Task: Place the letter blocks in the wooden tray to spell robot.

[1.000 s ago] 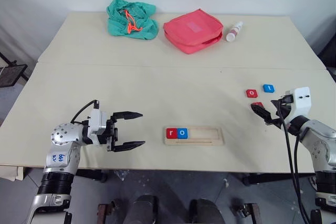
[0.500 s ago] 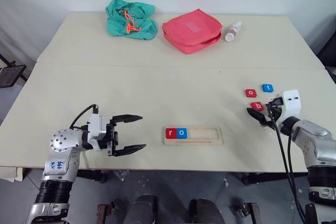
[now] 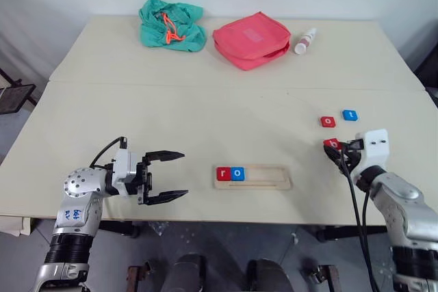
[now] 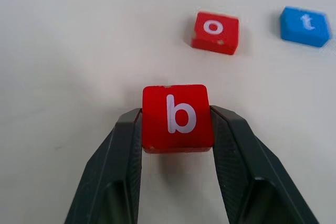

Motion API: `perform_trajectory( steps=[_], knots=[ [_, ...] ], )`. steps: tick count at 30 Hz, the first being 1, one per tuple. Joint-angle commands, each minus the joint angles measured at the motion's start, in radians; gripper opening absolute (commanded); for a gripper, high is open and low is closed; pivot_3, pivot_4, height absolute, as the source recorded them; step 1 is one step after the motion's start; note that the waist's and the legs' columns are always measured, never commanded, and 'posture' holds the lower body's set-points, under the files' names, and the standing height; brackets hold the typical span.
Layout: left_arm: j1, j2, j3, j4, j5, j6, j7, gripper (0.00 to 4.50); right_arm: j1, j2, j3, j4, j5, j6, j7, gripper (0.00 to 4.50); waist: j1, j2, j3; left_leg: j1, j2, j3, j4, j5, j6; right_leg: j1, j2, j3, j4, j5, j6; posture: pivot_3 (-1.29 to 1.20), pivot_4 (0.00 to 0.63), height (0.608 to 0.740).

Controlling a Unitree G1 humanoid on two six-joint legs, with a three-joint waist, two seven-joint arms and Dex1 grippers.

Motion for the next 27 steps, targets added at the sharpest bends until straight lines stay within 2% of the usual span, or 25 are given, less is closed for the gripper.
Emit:
perform_trajectory(
  steps=[1,4,8,17,26,27],
  knots=[
    [-0.030,0.012,0.018,0.032,-0.021,-0.023,-0.031,4.50,0.092,0.040,-0.042,-0.212,0.050,0.081,-0.061,1.47,-0.001,0.000,0.000,0.000,0.000,0.000,0.000,0.000,0.000,0.000,0.000,0.000,0.000,0.000,0.000,0.00,0.150,0.740],
    [-0.050,0.015,0.016,0.079,-0.010,-0.046,-0.060,4.50,0.205,0.101,-0.044,-0.361,0.066,0.148,-0.123,1.47,0.001,0.000,0.000,0.000,0.000,-0.001,0.000,0.000,0.000,0.000,0.000,0.000,0.001,0.000,0.000,0.00,0.150,0.740],
    [-0.075,0.018,0.017,0.125,-0.015,-0.067,-0.102,4.50,0.279,0.163,-0.044,-0.463,0.087,0.206,-0.178,1.47,-0.002,0.000,0.000,0.000,-0.001,0.000,0.000,0.000,0.000,0.000,0.000,0.001,0.001,0.000,0.000,0.00,0.150,0.740],
    [-0.118,0.012,0.001,0.184,-0.011,-0.102,-0.164,4.50,0.285,0.211,-0.041,-0.467,0.093,0.211,-0.205,1.47,-0.004,0.000,0.000,0.001,0.000,0.000,-0.001,0.000,0.000,-0.001,0.000,0.002,0.001,0.000,0.000,0.00,0.150,0.740],
    [-0.114,0.010,0.000,0.161,-0.025,-0.094,-0.153,4.50,0.308,0.213,-0.041,-0.421,0.095,0.137,-0.150,4.49,-0.003,0.000,0.000,0.001,-0.001,0.001,-0.001,0.000,0.000,-0.001,0.000,0.003,0.002,0.000,0.000,0.00,0.150,0.740],
    [-0.112,0.010,-0.001,0.158,-0.025,-0.093,-0.151,4.50,0.312,0.203,-0.041,-0.417,0.096,0.125,-0.133,4.49,-0.003,0.000,0.000,0.001,-0.001,0.001,-0.001,0.000,0.000,-0.001,0.000,0.003,0.002,0.000,0.000,0.00,0.150,0.740]
  ],
)
